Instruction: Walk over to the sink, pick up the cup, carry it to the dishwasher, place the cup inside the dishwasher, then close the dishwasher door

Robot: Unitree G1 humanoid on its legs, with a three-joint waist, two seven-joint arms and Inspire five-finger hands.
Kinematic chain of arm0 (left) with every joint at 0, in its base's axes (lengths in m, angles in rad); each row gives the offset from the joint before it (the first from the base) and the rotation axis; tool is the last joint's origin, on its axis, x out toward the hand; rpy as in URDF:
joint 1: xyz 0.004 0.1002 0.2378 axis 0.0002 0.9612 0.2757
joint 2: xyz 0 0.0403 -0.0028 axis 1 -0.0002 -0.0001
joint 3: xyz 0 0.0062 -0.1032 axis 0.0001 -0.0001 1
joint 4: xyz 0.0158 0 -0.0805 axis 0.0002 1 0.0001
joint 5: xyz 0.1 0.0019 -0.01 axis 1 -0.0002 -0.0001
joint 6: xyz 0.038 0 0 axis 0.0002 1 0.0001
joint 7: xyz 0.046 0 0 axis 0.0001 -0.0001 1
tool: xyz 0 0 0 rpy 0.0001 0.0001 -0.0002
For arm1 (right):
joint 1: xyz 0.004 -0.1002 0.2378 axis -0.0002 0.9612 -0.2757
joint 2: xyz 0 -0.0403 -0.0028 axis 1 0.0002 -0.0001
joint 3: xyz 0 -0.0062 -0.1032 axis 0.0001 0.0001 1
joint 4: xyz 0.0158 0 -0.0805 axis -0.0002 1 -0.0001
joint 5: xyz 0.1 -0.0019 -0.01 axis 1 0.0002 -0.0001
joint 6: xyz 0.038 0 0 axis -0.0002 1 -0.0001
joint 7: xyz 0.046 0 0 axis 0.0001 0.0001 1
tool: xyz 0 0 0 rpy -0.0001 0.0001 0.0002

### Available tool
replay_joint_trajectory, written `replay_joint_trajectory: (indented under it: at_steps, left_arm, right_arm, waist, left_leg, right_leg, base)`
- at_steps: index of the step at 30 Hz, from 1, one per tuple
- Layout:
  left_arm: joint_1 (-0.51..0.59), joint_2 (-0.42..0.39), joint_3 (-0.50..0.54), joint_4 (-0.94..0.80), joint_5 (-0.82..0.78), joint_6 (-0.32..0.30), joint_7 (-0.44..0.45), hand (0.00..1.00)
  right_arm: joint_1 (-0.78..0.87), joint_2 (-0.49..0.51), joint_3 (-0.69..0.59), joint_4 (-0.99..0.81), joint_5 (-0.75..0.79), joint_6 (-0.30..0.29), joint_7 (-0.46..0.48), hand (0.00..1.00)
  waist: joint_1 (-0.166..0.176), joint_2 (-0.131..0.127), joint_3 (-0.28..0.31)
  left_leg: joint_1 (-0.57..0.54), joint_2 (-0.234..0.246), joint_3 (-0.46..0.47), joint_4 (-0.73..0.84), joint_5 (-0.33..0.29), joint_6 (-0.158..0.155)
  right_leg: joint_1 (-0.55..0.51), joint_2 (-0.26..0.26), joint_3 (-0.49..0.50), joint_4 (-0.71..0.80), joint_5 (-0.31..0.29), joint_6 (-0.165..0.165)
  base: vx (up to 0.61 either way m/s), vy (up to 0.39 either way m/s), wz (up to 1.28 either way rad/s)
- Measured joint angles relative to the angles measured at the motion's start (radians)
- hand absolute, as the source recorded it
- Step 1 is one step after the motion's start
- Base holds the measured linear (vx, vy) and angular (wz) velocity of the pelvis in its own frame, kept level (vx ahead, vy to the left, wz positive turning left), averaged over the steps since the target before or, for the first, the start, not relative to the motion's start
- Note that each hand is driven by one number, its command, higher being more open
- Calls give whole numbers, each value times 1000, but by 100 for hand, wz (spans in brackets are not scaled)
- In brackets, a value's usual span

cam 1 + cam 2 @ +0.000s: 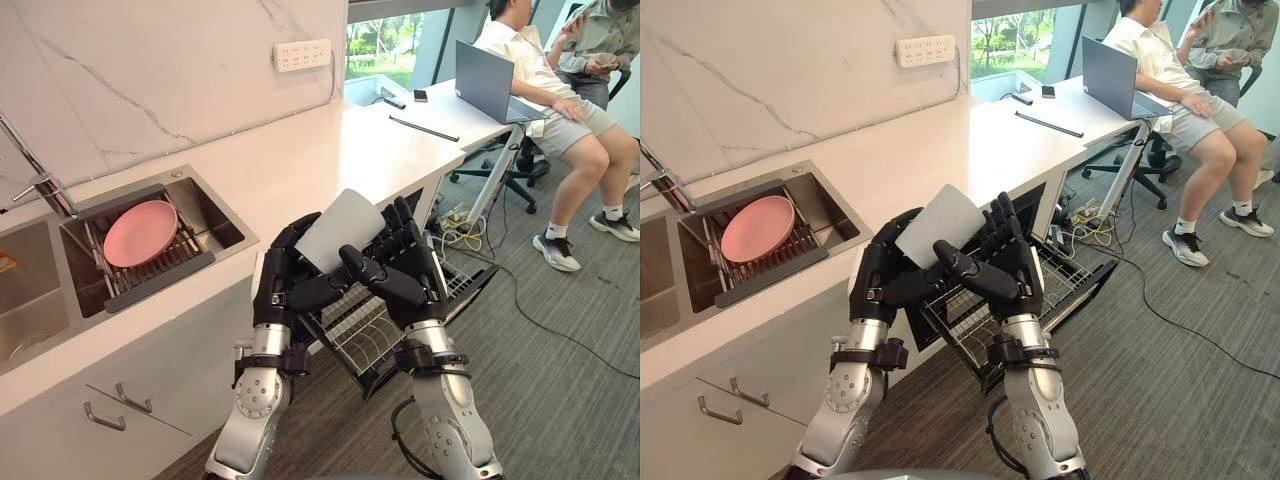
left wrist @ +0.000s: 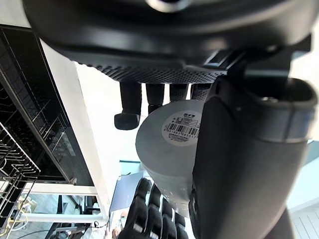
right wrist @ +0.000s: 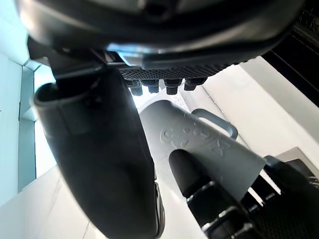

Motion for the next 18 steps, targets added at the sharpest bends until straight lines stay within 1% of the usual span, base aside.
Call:
replay_joint_trajectory:
  at_steps: [8, 11, 18]
  left_arm:
    - [-9, 0, -25, 0, 0, 0, 3, 0]
    - [-9, -1, -40, 0, 1, 0, 4, 0]
    - [-10, -1, -58, 0, 24, 0, 25, 0]
  right_arm:
    - [0, 6, 17, 9, 76, -2, 1, 100]
    - [0, 7, 19, 24, 79, -11, 1, 100]
    - [1, 9, 41, 44, 153, -32, 1, 100]
  waist:
    - [0, 0, -5]
    - [0, 0, -11]
    - [-1, 0, -14]
  left_leg:
    - [0, -1, -1, -11, 5, 1]
    - [2, -2, -3, -22, 10, 0]
    - [6, -3, -5, -36, 17, 0]
  right_leg:
    - [-2, 0, -1, -5, 0, 0]
    - [-3, 0, -5, -7, 0, 0]
    - [-3, 0, -7, -9, 0, 0]
  base:
    - [0, 0, 0]
    - [0, 0, 0]
    - [0, 0, 0]
